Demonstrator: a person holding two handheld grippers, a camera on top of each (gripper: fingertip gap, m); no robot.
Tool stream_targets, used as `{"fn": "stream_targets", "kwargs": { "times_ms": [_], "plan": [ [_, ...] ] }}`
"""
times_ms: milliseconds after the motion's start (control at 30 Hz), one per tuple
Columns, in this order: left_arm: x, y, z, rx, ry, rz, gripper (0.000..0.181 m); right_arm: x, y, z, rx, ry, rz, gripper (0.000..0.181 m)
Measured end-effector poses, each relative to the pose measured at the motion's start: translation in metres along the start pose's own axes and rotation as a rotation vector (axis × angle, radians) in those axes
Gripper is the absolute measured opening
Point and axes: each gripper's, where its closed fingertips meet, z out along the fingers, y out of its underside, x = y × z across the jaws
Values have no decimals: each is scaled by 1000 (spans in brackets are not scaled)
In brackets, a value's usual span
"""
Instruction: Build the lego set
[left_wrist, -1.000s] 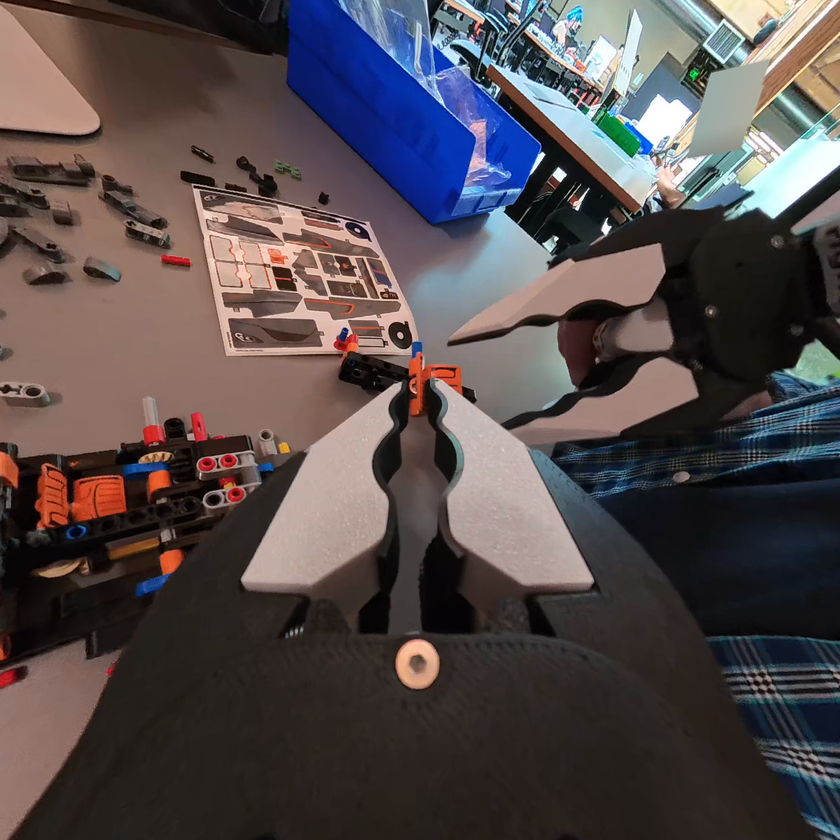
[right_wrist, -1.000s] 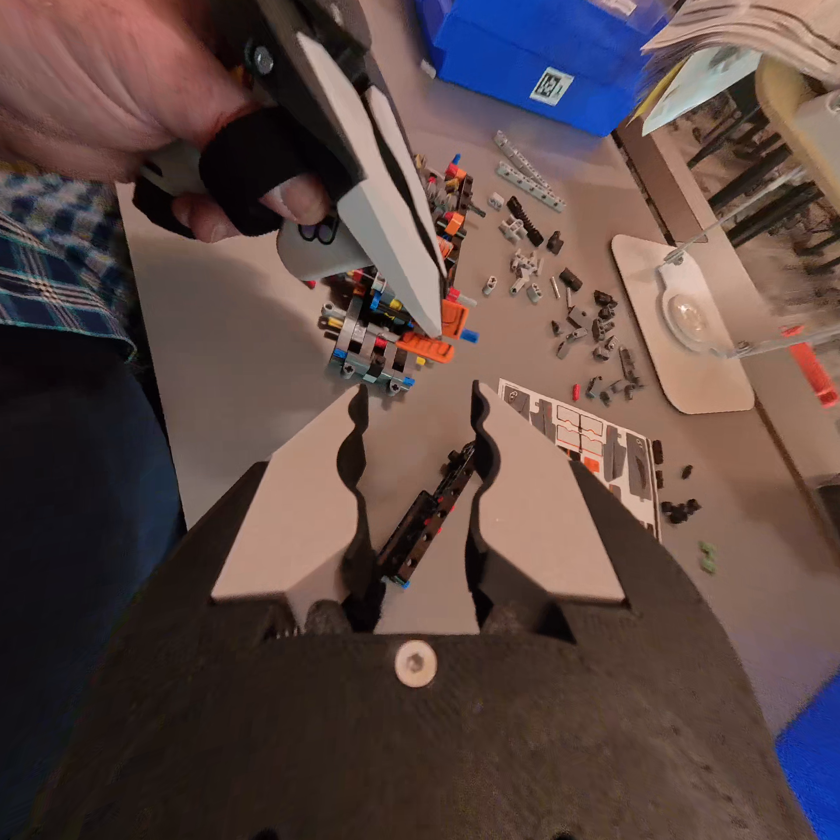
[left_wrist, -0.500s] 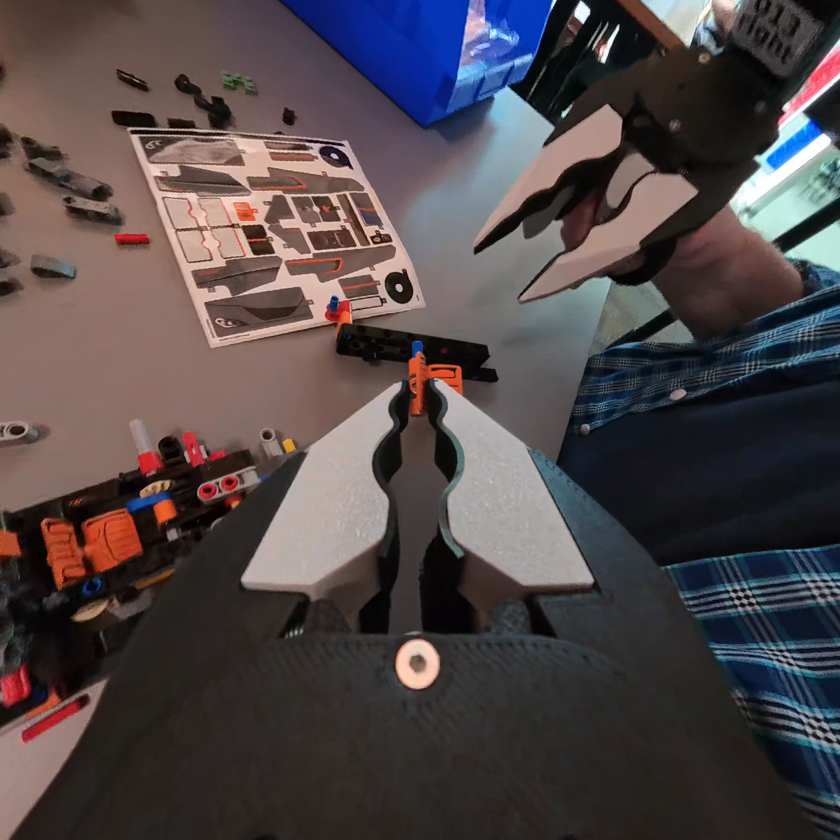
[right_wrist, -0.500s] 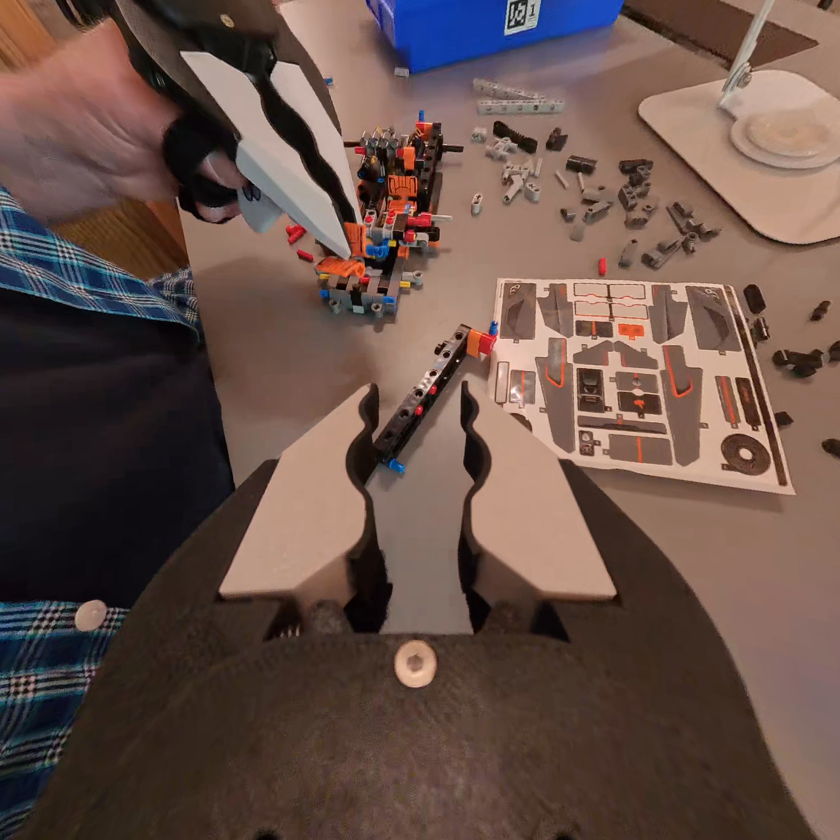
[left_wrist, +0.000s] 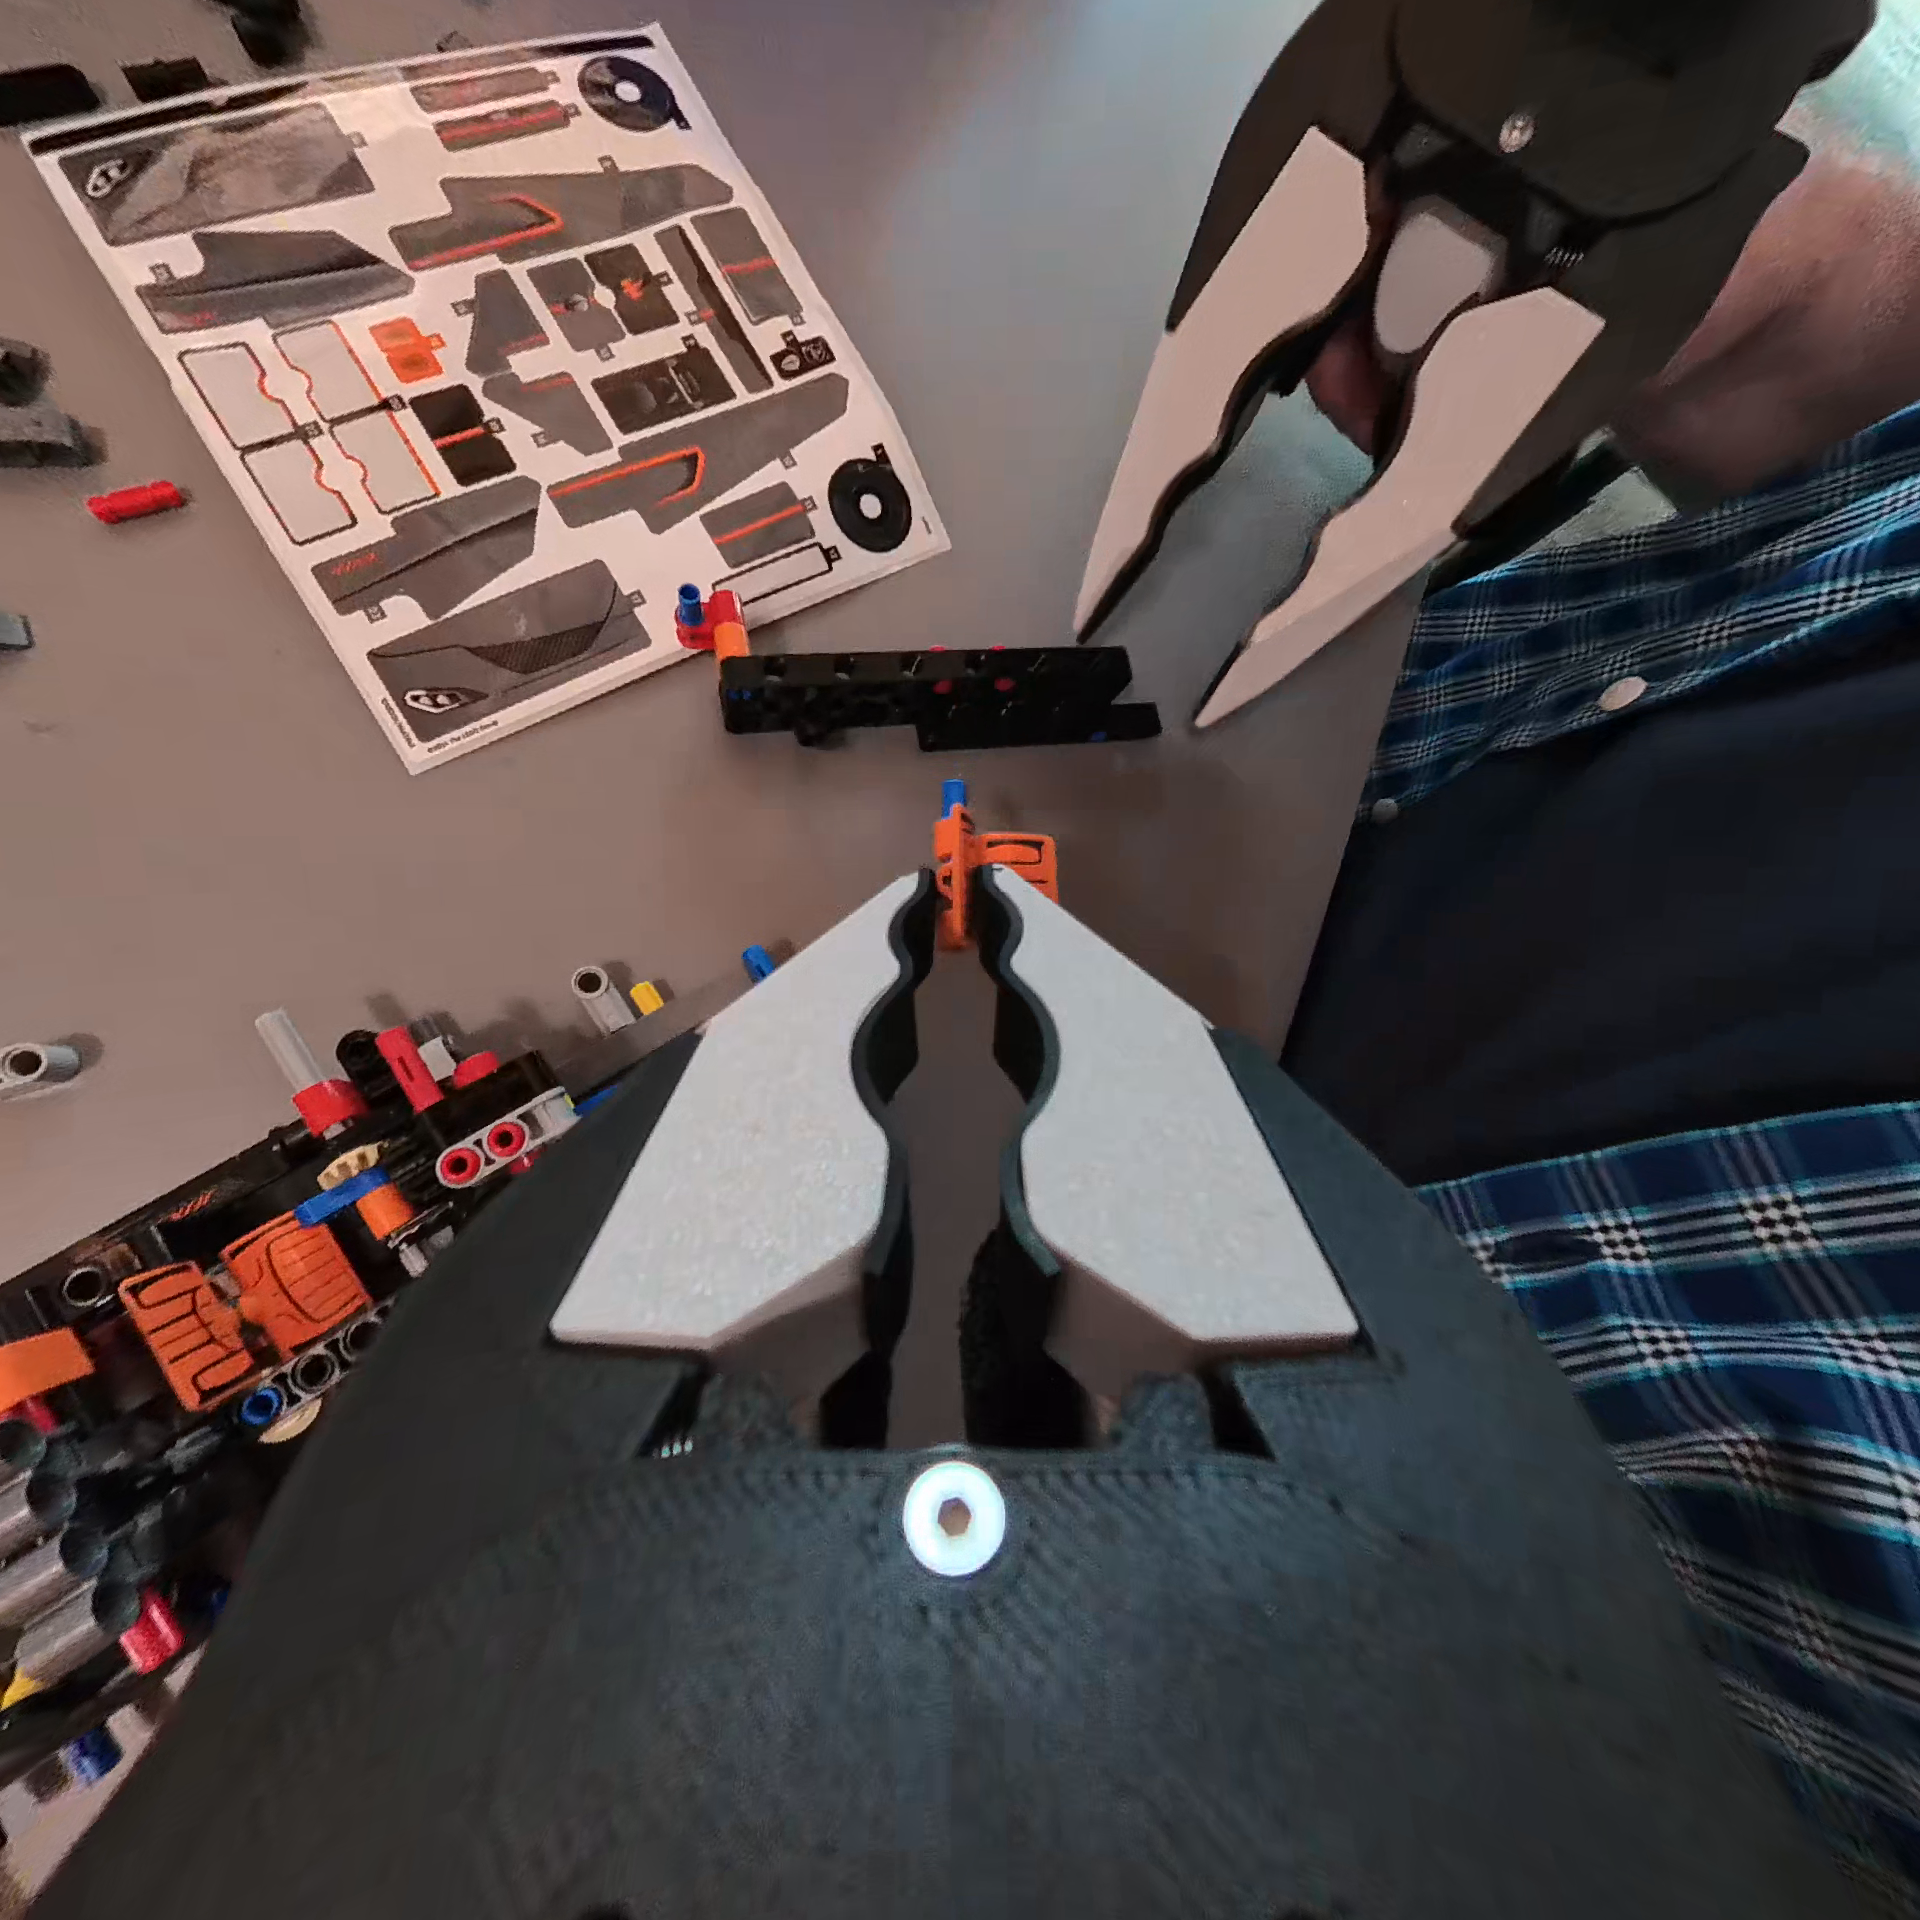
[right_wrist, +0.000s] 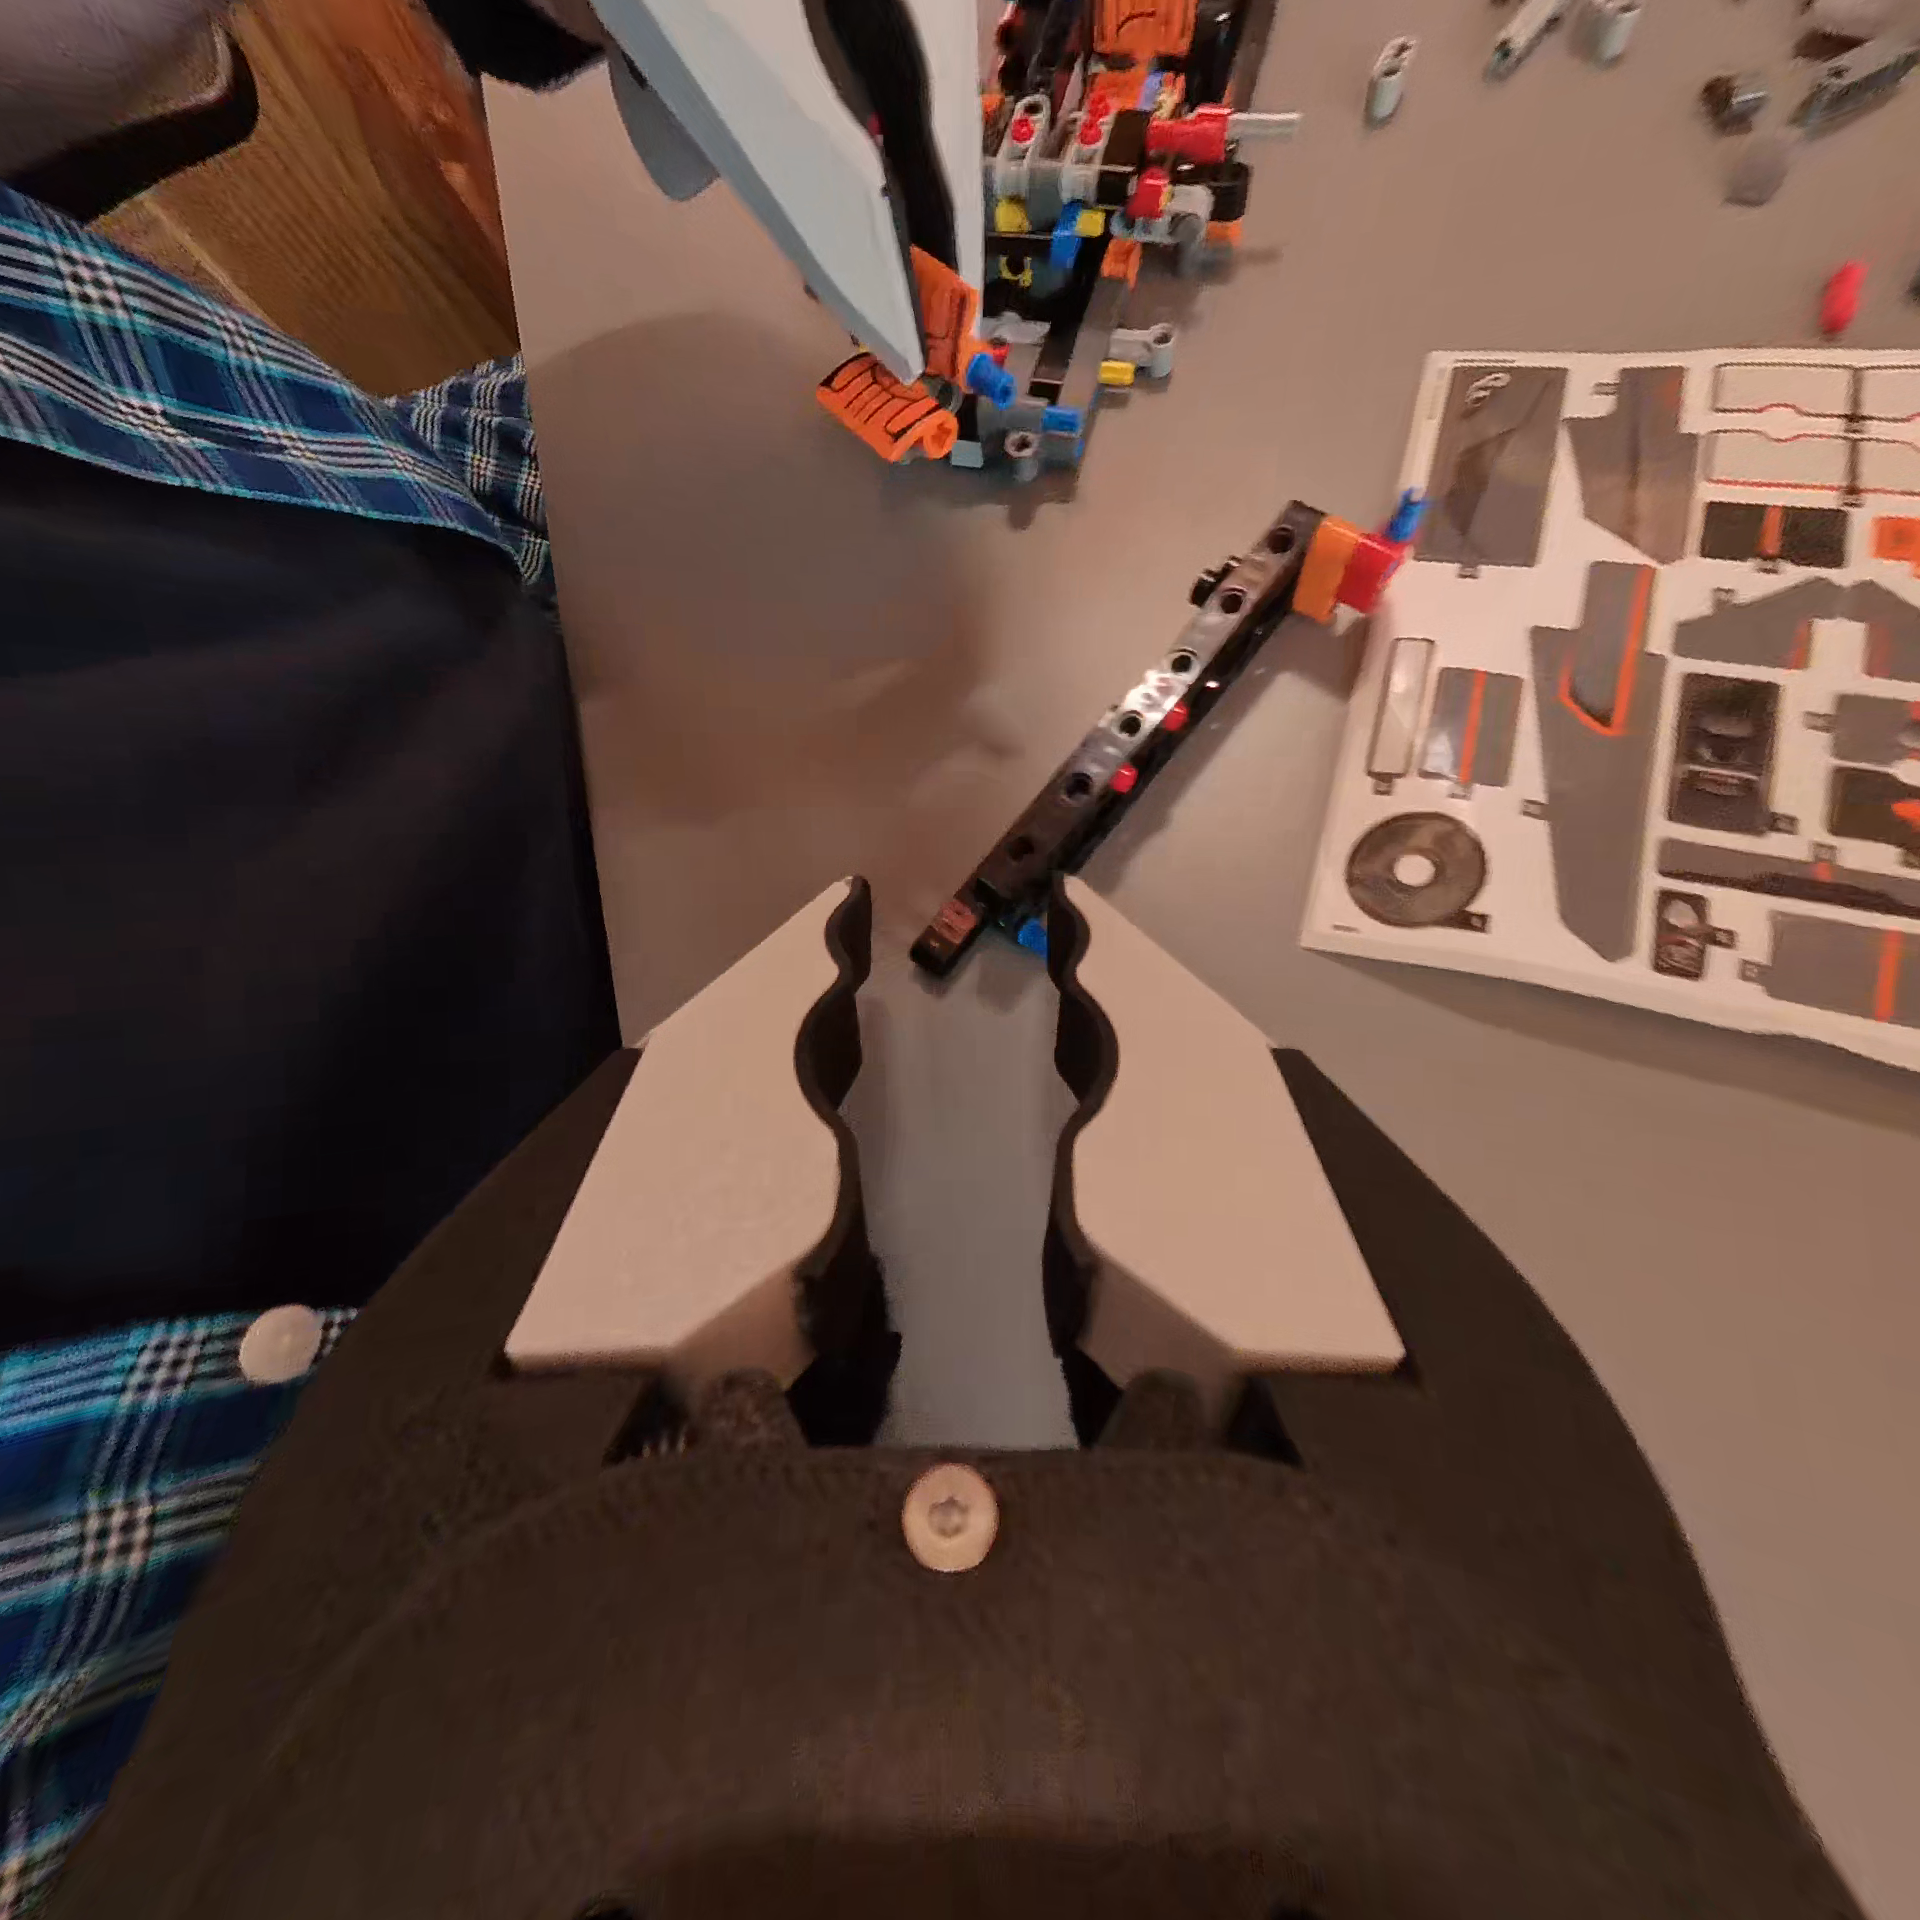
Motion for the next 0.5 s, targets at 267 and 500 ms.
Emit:
{"fn": "stream_targets", "kwargs": {
  "times_ms": [267, 500],
  "plan": [
    [4, 14, -9, -46, -7, 20, 7, -13, -13, 9, 41, -61, 16, 36],
    [14, 25, -12, -75, 8, 57, 7, -1, -3, -23, 76, -29, 44, 37]
  ]
}}
